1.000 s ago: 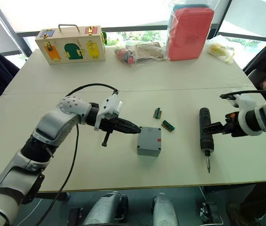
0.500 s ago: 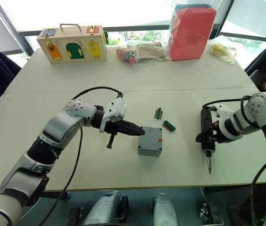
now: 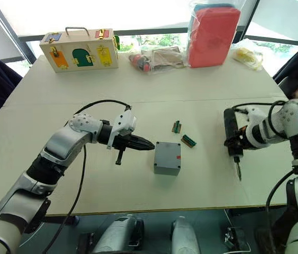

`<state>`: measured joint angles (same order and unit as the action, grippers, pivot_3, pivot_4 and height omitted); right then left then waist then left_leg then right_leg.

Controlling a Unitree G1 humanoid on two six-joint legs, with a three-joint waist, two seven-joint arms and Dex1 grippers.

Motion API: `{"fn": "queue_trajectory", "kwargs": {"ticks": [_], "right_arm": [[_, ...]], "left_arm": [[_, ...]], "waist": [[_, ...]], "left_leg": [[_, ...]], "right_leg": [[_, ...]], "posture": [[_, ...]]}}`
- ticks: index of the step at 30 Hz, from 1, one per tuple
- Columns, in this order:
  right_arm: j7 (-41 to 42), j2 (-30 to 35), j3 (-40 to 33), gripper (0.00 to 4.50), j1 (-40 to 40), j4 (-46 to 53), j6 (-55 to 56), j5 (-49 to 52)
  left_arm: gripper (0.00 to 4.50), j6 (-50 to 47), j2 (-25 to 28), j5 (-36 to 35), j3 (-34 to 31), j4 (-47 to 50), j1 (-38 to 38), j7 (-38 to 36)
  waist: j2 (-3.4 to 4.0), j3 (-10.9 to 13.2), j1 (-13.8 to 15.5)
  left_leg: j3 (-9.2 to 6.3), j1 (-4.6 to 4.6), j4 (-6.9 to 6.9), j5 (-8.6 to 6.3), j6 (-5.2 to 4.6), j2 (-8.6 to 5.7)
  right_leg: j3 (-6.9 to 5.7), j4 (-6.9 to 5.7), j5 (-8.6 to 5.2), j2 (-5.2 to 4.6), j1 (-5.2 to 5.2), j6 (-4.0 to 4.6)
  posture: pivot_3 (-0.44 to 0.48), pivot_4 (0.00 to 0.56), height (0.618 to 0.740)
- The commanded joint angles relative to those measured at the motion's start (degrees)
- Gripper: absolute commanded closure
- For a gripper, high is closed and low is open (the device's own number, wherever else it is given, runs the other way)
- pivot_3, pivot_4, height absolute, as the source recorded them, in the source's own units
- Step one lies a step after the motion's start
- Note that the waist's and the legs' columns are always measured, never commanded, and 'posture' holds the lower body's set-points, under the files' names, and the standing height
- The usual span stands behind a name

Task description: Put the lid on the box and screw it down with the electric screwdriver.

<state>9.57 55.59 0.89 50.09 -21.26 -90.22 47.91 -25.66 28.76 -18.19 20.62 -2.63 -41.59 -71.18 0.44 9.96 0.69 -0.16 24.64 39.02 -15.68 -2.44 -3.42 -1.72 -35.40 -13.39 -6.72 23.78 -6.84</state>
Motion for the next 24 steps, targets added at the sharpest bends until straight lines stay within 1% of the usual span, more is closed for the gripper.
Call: {"fn": "queue_trajectory", "kwargs": {"ticks": [1,3,4,6,9,11,16,19,24], "right_arm": [[-3.9,-5.0,-20.1,2.77,-3.1,19.3,16.3,-0.7],[-4.0,-11.2,-27.7,2.77,-7.7,30.9,24.3,1.1],[-4.0,-14.3,-30.3,2.77,-9.6,35.9,26.9,2.8],[-4.1,-20.2,-33.2,2.77,-13.1,44.7,28.9,8.3],[-3.0,-24.9,-31.1,2.77,-18.6,54.2,31.2,12.6],[-2.9,-27.2,-28.3,2.77,-22.3,58.5,32.7,13.3],[-2.2,-29.9,-23.1,2.77,-29.4,63.4,36.1,12.9],[-1.3,-29.7,-20.6,2.77,-31.9,63.8,38.2,11.0],[0.2,-28.6,-17.3,2.77,-36.1,63.8,42.3,4.9]], "left_arm": [[4.5,2.1,-2.5,0.2,-0.6,-2.9,-3.3,-1.2],[4.5,2.7,-3.8,0.6,-0.4,-4.6,-4.1,-1.3],[4.5,2.8,-4.4,0.7,-0.3,-5.2,-4.3,-1.4],[4.5,2.8,-5.7,0.9,-0.1,-5.8,-4.6,-1.3],[4.5,2.5,-7.2,1.3,0.1,-6.2,-4.8,-0.9],[4.5,2.4,-7.7,2.0,0.9,-5.9,-4.5,-1.0],[4.5,3.1,-9.0,4.4,2.6,-6.6,-3.9,-0.6],[4.5,3.6,-9.4,5.7,3.5,-7.4,-3.5,-0.5],[4.5,4.8,-9.7,8.1,4.4,-8.3,-3.1,0.1]], "waist": [[0.01,0.0,0.1],[-0.02,0.0,0.1],[-0.02,0.0,0.1],[-0.03,0.0,0.1],[-0.03,0.0,0.0],[-0.03,0.0,0.0],[-0.02,0.0,0.0],[-0.02,0.0,0.0],[-0.02,0.0,0.1]], "left_leg": [[-0.02,0.12,-0.02,0.17,0.28,0.02],[-0.06,0.54,0.05,0.29,0.45,0.04],[-0.04,0.69,0.11,0.31,0.48,0.04],[-0.03,0.72,0.15,0.32,0.49,0.03],[-0.04,0.68,0.2,0.34,0.49,0.02],[-0.05,0.62,0.21,0.22,0.14,0.0],[-0.1,0.58,0.2,0.22,0.13,-0.01],[-0.08,0.58,0.2,0.23,0.15,-0.03],[-0.1,0.57,0.2,0.23,0.14,-0.03]], "right_leg": [[-0.02,-0.03,-0.01,0.03,0.12,-0.01],[-0.06,-0.17,0.01,0.07,0.53,-0.04],[-0.06,-0.44,0.01,0.07,0.71,-0.06],[-0.05,-0.58,-0.03,0.06,0.76,-0.12],[-0.03,-0.69,-0.03,0.06,0.73,-0.13],[0.01,-0.7,-0.03,0.05,0.7,-0.12],[0.02,-0.73,-0.04,0.09,0.7,-0.11],[0.03,-0.74,-0.04,0.09,0.69,-0.11],[0.02,-0.71,-0.05,0.1,0.69,-0.11]], "posture": [[0.0,0.15,0.74],[0.0,0.15,0.74],[0.0,0.15,0.74],[0.0,0.15,0.74],[0.0,0.15,0.74],[0.0,0.15,0.74],[0.0,0.15,0.74],[0.0,0.15,0.74],[0.0,0.15,0.74]]}}
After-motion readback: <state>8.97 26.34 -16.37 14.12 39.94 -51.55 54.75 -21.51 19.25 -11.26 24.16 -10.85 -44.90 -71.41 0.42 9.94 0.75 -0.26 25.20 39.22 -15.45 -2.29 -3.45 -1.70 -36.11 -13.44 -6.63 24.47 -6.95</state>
